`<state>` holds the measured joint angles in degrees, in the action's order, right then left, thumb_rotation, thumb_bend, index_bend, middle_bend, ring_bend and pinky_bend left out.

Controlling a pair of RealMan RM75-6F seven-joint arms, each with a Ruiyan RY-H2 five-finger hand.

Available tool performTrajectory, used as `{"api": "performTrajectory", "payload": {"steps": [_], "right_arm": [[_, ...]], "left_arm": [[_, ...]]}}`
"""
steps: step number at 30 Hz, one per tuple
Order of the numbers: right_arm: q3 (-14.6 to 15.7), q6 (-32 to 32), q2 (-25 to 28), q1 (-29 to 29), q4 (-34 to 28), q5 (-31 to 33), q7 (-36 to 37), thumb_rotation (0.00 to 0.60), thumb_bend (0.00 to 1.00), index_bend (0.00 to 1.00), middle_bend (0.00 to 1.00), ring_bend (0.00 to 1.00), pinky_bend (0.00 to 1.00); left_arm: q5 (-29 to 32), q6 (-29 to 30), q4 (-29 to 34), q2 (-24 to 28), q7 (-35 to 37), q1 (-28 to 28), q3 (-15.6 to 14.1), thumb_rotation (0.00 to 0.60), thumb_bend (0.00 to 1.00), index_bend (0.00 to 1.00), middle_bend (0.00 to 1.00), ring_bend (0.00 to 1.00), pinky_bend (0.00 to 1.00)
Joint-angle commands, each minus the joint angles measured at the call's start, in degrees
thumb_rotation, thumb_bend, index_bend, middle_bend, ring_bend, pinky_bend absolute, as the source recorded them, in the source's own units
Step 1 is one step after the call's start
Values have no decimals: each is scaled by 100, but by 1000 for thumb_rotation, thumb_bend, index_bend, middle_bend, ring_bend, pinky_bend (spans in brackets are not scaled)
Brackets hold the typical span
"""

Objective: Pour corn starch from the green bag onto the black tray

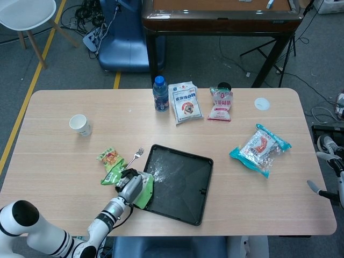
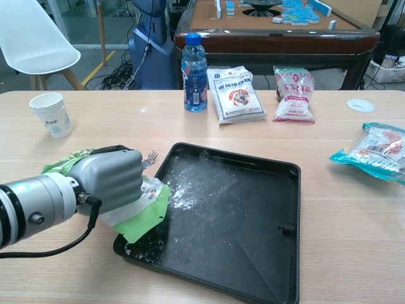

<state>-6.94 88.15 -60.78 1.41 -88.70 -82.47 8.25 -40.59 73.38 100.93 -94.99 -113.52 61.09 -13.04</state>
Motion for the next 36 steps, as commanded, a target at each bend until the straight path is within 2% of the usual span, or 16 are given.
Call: {"api": "performTrajectory", "payload": {"steps": [1,9,18,25,36], "right_arm": [[-5,4,6,-7,-6,13,-2,600,97,281,318,154,182],[-27,-11,7,11,-35,24,-42,600,97,281,318,154,182],[-55,-78,25,72,-125,39,-156,600,97,281,318,154,182],[-59,-107,34,86,-198,65,-231,600,97,281,318,154,182],[-62,-101,38,74,-259,106,-299,600,97,281,319,154,181]], "left_arm": [[-144,-101,140,229,616,-36,166,600,426,430,567,572,802],[-729,-262,28,511,1936,-245,263,600,425,423,567,572,803],[-1605,-514,-231,851,3952,-594,504,600,426,422,566,568,803],[-2615,-690,-717,941,5868,-953,562,600,425,424,566,562,806],[-3681,-701,-1656,735,8157,-1431,644,600,425,429,566,553,813]]}}
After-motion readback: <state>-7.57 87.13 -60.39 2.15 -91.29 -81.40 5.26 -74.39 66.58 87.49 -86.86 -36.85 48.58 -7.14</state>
